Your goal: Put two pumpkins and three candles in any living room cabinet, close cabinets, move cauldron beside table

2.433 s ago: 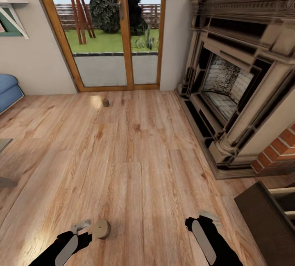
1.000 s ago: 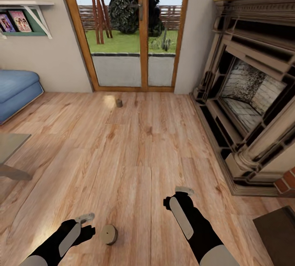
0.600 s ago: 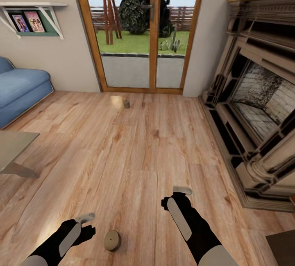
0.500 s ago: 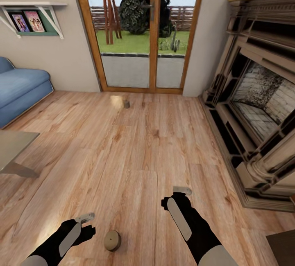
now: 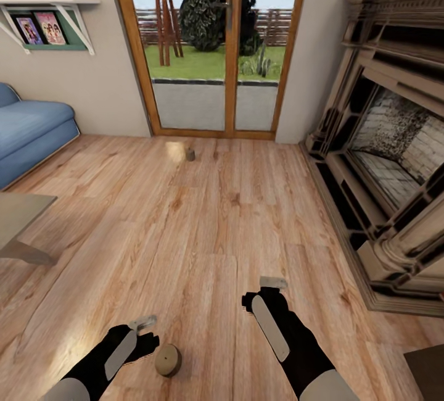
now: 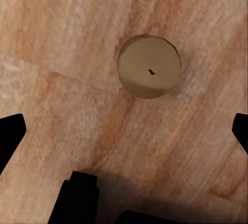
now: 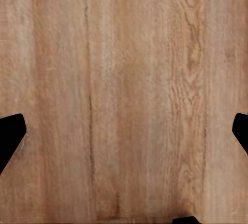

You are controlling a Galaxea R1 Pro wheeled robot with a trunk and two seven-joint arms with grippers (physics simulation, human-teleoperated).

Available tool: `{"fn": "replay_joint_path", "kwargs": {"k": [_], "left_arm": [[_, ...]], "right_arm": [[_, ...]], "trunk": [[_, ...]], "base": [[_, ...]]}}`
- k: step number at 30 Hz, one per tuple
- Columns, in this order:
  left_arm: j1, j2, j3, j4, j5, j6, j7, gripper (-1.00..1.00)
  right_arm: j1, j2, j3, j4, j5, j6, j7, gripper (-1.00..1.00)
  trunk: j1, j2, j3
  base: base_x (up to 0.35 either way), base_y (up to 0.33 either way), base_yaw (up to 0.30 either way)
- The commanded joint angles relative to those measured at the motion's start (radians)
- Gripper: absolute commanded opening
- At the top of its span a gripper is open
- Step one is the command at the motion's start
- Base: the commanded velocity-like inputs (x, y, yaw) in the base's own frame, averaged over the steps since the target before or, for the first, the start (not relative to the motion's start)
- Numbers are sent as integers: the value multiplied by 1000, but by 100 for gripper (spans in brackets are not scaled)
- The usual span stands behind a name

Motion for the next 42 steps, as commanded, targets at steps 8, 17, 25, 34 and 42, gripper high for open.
{"fn": "replay_joint_path", "kwargs": {"k": [8, 17, 25, 34, 42], "left_arm": [[-37, -7, 0, 0, -8, 2, 0, 100], [-41, -7, 0, 0, -29, -4, 1, 100], [-41, -8, 0, 0, -41, -5, 0, 100], [-41, -10, 0, 0, -41, -6, 0, 100], [-41, -10, 0, 3, -43, -36, 0, 100]], "right_arm": [[32, -7, 103, -222, -19, 48, 12, 100], [37, 1, 154, -275, -22, 69, 135, 100], [43, -7, 175, -420, -56, 69, 216, 100], [50, -17, 106, -442, -77, 63, 578, 100], [83, -17, 21, -442, -76, 55, 742, 100]], "trunk": [[31, -56, -25], [65, -119, -53], [96, -175, -78], [130, -238, -107], [161, -294, -132]], "base": [[0, 0, 0], [0, 0, 0], [0, 0, 0], [0, 0, 0], [0, 0, 0]]}}
